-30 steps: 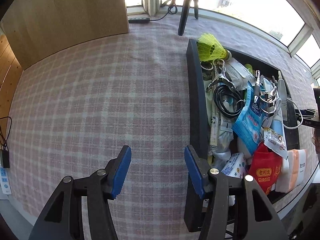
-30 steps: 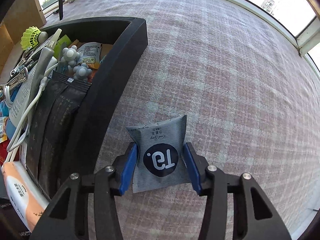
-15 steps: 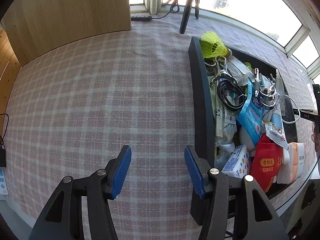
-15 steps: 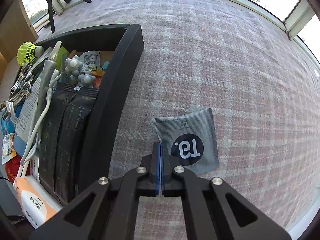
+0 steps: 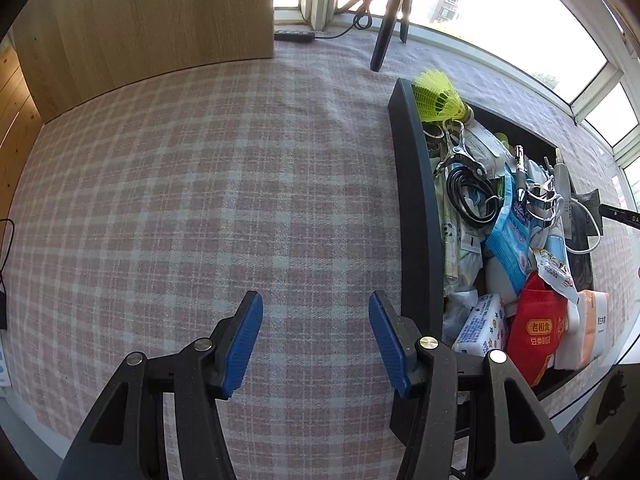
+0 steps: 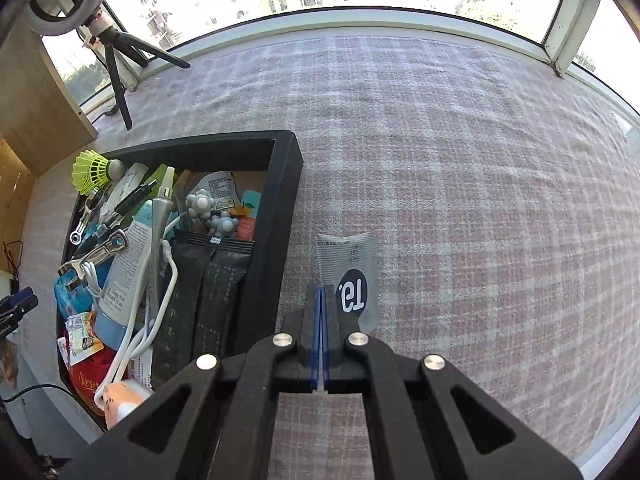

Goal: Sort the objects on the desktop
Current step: 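Lift the Ta sachet into the black tray and open the right gripper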

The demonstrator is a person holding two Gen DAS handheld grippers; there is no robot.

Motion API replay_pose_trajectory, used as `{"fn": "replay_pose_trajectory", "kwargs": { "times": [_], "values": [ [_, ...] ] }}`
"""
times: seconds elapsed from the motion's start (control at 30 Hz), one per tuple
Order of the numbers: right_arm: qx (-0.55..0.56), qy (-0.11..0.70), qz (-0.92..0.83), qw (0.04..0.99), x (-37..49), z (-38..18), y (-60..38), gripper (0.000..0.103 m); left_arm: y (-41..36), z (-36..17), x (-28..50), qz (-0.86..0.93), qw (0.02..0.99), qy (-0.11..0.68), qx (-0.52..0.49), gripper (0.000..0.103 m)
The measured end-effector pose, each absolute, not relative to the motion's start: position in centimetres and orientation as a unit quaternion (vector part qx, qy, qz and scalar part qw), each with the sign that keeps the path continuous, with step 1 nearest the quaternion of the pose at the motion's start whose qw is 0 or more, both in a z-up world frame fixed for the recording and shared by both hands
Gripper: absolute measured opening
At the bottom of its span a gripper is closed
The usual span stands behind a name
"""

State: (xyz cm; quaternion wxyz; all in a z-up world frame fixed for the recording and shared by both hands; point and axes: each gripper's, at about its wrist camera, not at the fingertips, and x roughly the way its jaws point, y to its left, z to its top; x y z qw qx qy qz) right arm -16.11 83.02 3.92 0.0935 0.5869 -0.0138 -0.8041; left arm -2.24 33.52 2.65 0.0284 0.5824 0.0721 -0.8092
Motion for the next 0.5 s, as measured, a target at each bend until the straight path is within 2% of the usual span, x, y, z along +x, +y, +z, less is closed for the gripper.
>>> {"fn": "replay_pose_trajectory", "kwargs": {
  "times": [0.17, 0.27, 0.5],
  "values": [
    [0.557, -0.029, -0.822, 0.115, -16.1, 8.2, 80.2, 0.000, 33.6, 3.1, -2.2, -0.812, 0.032, 0.075, 0.577, 0.053],
    [0.554, -0.033, -0.821, 0.132, -16.7, 8.9, 78.5, 0.000, 33.8, 3.6, -2.1, -0.817, 0.033, 0.073, 0.571, 0.053],
    [0.557, 0.016, -0.815, 0.158, -17.3, 8.7, 73.6, 0.001, 33.6, 4.2, -1.5, -0.819, 0.043, 0.073, 0.567, 0.053]
  ]
}}
